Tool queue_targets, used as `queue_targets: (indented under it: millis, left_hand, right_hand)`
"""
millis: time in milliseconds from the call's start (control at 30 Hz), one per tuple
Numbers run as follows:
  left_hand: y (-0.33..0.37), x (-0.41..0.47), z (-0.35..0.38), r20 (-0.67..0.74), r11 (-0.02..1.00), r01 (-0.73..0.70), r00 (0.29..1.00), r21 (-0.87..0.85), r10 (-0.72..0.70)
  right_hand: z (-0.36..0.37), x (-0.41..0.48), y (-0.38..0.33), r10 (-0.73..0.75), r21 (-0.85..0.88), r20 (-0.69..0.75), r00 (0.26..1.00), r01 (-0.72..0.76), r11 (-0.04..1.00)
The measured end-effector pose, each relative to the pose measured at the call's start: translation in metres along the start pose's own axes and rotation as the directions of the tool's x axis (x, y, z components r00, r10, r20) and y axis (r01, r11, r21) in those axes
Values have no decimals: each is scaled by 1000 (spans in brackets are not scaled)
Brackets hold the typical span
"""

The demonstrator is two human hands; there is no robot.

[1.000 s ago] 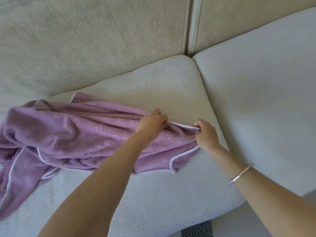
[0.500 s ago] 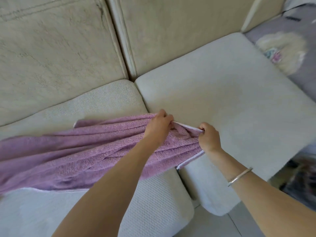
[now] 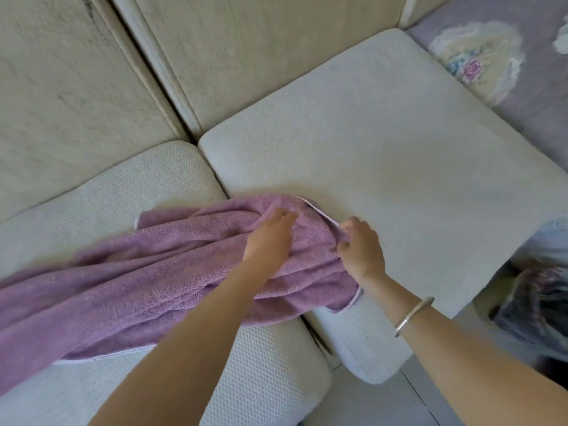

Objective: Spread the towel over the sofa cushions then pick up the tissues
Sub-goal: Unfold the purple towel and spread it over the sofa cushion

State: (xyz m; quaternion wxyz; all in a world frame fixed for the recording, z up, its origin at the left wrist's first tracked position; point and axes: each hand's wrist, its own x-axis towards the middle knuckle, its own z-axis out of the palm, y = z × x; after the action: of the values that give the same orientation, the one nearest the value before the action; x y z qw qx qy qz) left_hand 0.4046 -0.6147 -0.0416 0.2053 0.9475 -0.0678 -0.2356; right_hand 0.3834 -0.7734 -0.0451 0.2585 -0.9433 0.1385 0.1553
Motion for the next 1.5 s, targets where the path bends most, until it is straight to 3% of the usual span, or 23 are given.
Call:
queue_targets:
  millis: [333,700,1000,1100,1200,1300,1400,1500]
  left_hand:
    - [-130,-64,5,-103,948,310,948,73,-302]
    - [-239,-87,-26,-308,872,473,817,-126,-488]
    - [-291,-68,-32,-182,822,551,802,-143,-569]
    - [-301,-60,-31,-110,842,531,835,-93,-539]
    - [-307,-59,-30,-47,914,395,915,-94,-401]
    - [-308,-59,-26,-2,949,309,951,-65,-309]
    - [-308,-52,-26,-28,953,296,954,-71,-298]
    - [-301,-46,-33,-194,921,326,910,-212,-367]
  right_hand:
    - [79,-23,-76,-204,59,228,952,195,979]
    - [137,-11,-192,-432,-8,339,836,462,887]
    - [185,7,-247,-445,-114,414,794,530,840]
    - [192,17,-253,-396,-181,412,821,499,847]
    - [194,28,-250,-304,-251,391,869,419,873]
    - [193,34,-246,-209,-352,405,890,363,863]
    - [193,38,-245,-299,-433,336,893,429,793]
    - [191,42,-245,-436,-418,210,875,484,769]
